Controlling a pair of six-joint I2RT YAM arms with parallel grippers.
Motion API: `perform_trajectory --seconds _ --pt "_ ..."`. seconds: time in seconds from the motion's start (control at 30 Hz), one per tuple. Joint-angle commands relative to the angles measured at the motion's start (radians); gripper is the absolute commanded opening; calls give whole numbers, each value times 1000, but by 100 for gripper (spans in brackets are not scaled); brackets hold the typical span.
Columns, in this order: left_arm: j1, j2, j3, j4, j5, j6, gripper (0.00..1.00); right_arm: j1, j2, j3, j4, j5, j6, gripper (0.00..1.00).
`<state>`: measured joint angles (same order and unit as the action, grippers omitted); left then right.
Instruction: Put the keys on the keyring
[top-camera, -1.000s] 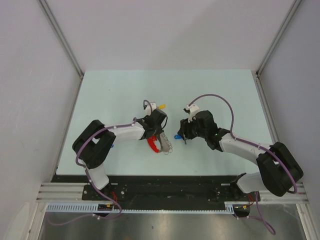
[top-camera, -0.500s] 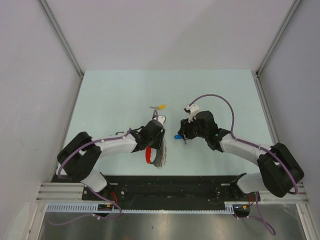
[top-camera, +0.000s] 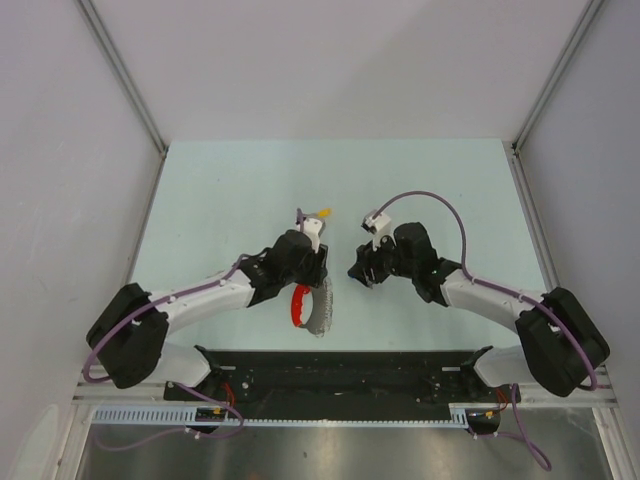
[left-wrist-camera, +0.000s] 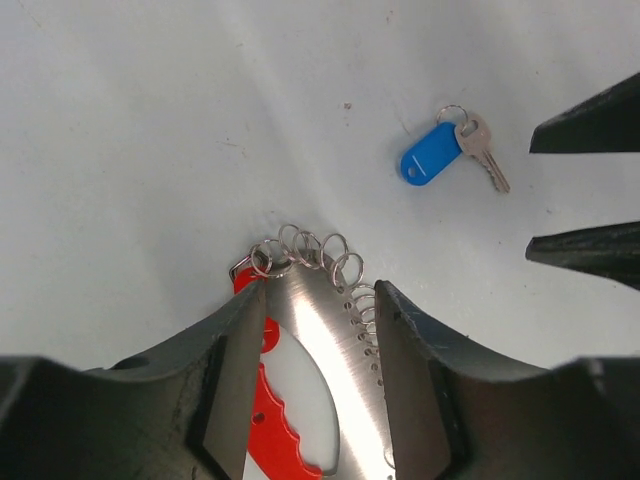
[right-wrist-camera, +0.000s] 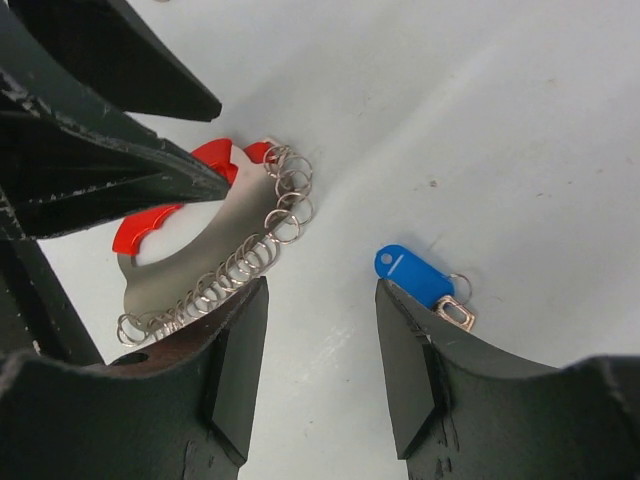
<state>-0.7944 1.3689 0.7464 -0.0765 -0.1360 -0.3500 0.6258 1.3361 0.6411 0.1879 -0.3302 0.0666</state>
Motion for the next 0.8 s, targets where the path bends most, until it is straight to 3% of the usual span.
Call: perform_trajectory --seconds 0.0,0.27,0.77 --pt "17 -2 1 7 -20 -95 50 -5 58 54 16 -76 -30 52" --pt "9 111 41 -5 -22 -282 26 -8 95 81 -22 -17 -11 52" --pt "-6 197 62 18 -109 -354 29 -11 98 75 -42 0 -24 52"
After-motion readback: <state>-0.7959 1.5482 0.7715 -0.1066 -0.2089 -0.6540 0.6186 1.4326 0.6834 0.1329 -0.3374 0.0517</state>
